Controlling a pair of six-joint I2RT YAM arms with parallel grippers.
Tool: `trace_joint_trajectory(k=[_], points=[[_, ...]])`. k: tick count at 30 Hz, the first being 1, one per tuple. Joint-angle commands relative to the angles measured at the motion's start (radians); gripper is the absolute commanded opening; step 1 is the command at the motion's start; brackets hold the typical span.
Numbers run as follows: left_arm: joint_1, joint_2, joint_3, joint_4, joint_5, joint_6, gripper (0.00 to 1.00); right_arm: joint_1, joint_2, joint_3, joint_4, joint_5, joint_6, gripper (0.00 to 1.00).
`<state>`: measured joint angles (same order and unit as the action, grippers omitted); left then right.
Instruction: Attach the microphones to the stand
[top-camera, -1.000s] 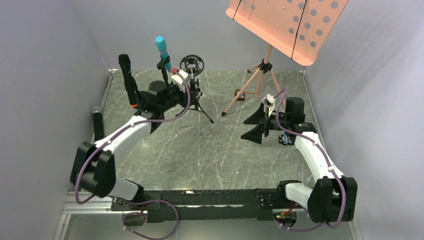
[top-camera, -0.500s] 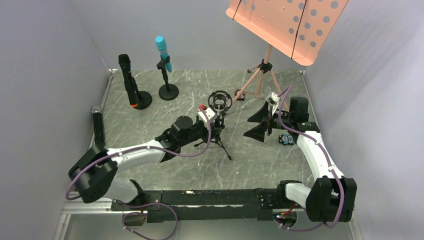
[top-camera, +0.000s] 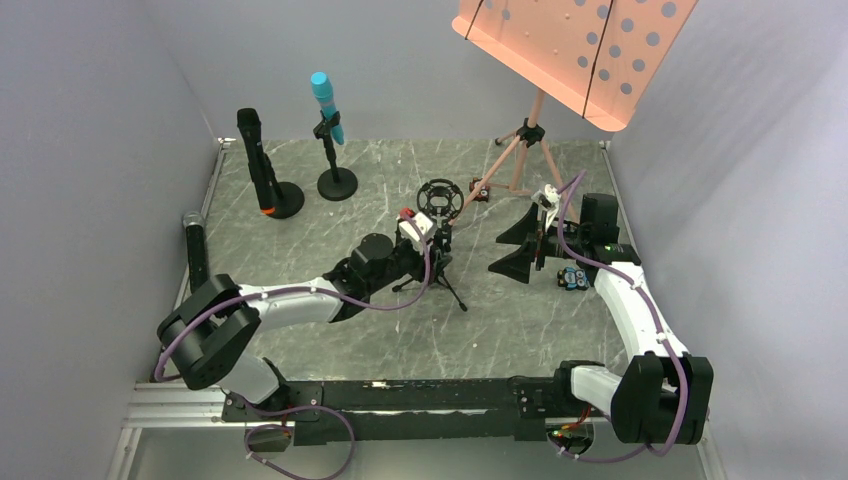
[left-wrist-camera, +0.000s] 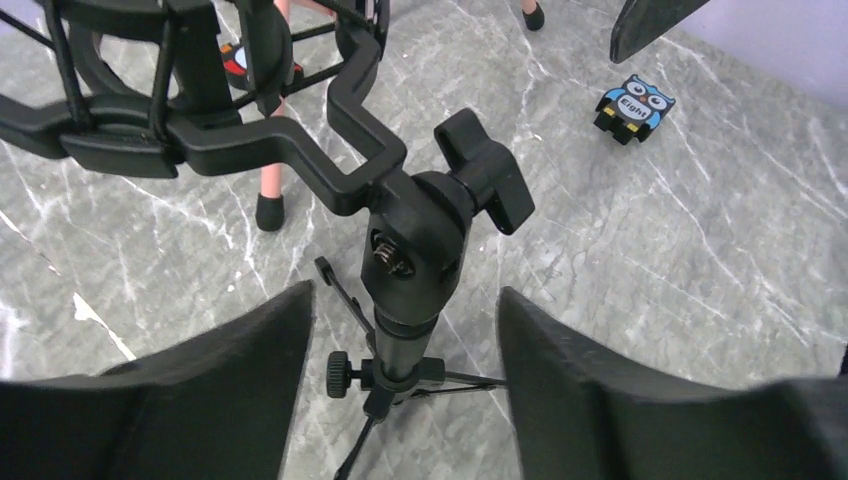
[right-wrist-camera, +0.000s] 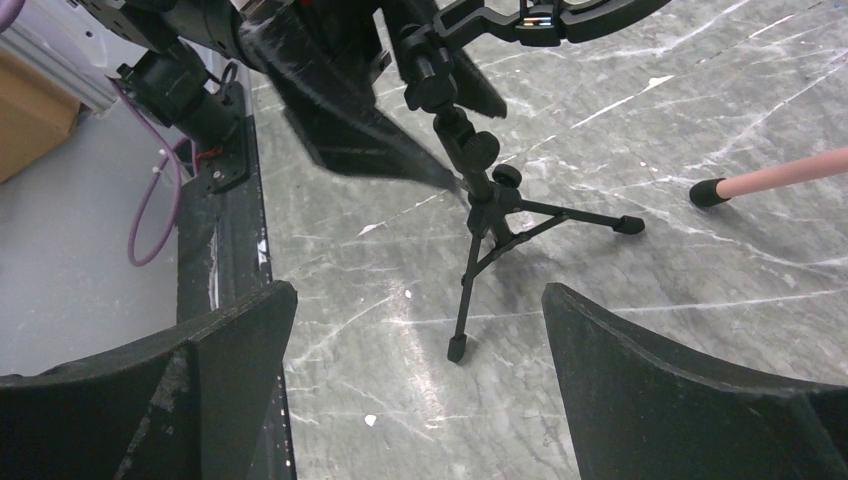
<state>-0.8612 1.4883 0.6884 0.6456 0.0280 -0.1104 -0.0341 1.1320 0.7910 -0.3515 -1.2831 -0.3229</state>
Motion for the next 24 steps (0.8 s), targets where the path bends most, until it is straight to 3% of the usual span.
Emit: trace_joint_trajectory(k=[1,6,11,16,19,21,24], points=[[-0.005,-0.072,-0.019,0.022,0.012,-0.039,0.77,-0.005,-0.017,0.031,0.009,-0.025,-0.025,1.0],[-0.004,-0.181,-0.101,-0.022,-0.002,-0.041,0.96,-0.006,-0.022,0.031,0.008,-0.024,-0.027,1.0],[-0.004,-0.371,-0.141,-0.238,-0.022,0.023,0.99,-0.007,-0.027,0.031,0.009,-0.027,-0.024,1.0],[0.029,-0.563,-0.128,-0.558,-0.184,0.092,0.99,-0.007,-0.031,0.031,0.008,-0.029,-0.022,1.0],[0.169,-0.635,-0.087,-0.74,-0.184,0.047,0.99,-0.007,-0.034,0.031,0.009,-0.03,-0.021,1.0],[0.363,-0.663,-0.072,-0.832,-0.128,-0.003,0.99,-0.007,-0.037,0.03,0.011,-0.032,-0.019,1.0],[0.57,-0.682,-0.056,-0.885,-0.104,-0.069,0.99,-0.007,-0.043,0.028,0.014,-0.037,-0.014,1.0]])
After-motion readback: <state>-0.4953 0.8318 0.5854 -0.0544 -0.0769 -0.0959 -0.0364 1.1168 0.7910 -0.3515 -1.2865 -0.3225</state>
